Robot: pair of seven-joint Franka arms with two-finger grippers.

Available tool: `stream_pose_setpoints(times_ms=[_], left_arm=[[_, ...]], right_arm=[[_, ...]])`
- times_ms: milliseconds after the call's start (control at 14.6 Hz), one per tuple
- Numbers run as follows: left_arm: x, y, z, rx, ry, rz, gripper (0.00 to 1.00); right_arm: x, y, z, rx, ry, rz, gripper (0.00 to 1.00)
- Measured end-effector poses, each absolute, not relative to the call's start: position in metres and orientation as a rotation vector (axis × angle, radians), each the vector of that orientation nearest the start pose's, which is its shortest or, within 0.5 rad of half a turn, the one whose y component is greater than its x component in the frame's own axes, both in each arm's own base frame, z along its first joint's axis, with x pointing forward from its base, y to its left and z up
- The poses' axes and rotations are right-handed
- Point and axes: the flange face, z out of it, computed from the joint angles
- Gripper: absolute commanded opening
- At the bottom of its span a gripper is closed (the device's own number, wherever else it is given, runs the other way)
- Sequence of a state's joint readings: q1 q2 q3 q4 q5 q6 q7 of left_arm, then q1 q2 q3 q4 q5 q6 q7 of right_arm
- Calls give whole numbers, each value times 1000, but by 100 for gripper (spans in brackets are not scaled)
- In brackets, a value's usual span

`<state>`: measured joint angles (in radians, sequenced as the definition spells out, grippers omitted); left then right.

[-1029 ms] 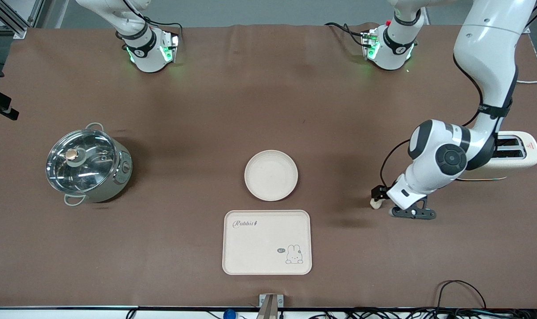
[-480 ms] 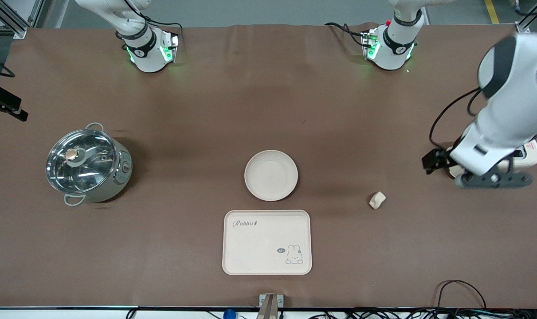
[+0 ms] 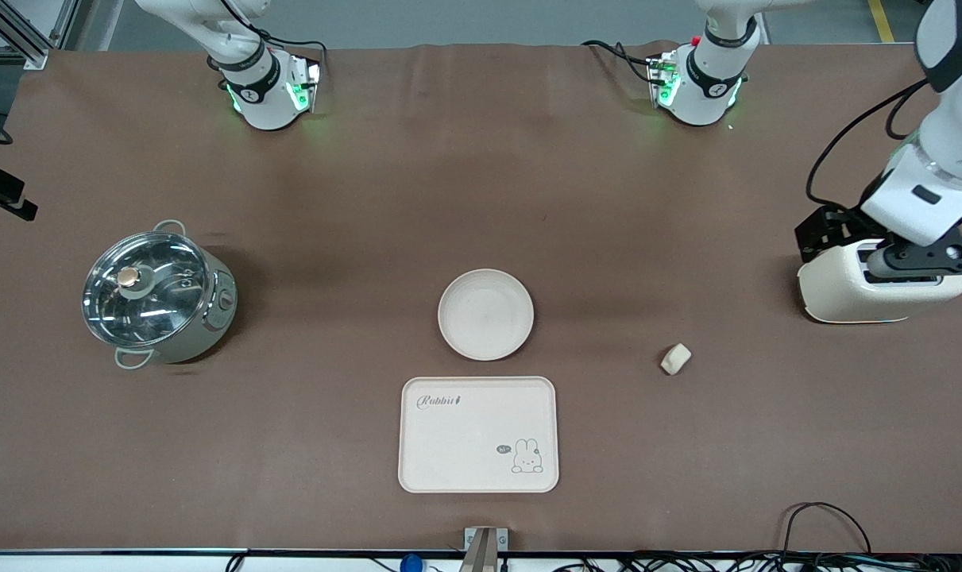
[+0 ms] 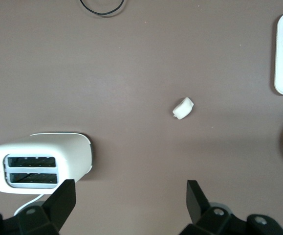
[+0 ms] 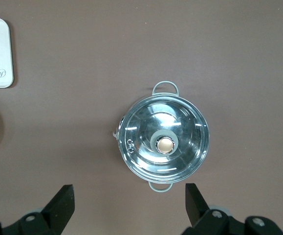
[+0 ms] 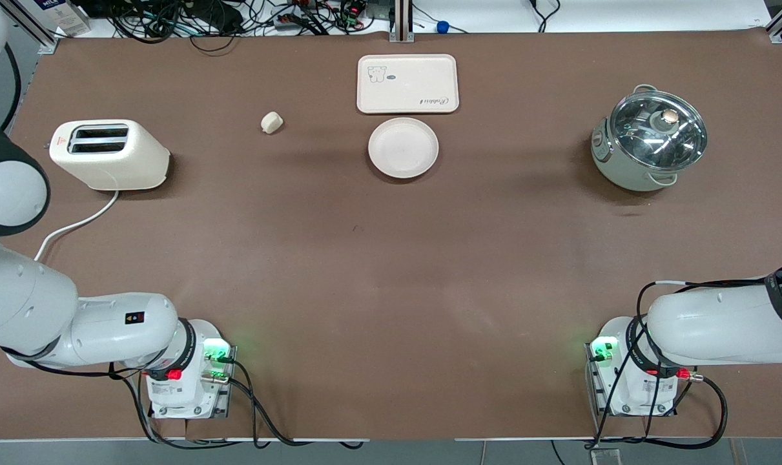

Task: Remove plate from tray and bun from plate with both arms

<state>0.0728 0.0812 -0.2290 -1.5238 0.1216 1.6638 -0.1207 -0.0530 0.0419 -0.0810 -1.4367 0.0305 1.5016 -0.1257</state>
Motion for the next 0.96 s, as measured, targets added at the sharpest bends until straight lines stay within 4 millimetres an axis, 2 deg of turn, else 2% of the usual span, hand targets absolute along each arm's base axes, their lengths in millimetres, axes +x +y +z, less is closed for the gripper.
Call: stream_pose_setpoints(times_ms=[206, 343, 960], left_arm=[[570, -48, 638, -3072, 127, -150, 100], [562, -42, 650, -3071, 129, -168, 100], [562, -31, 649, -3073, 119, -129, 100]], right_arm=[[557, -69, 658, -3117, 7, -40, 100], [557, -68, 658, -3117, 7, -40, 100], [558, -54, 658, -3116, 22, -38, 100]])
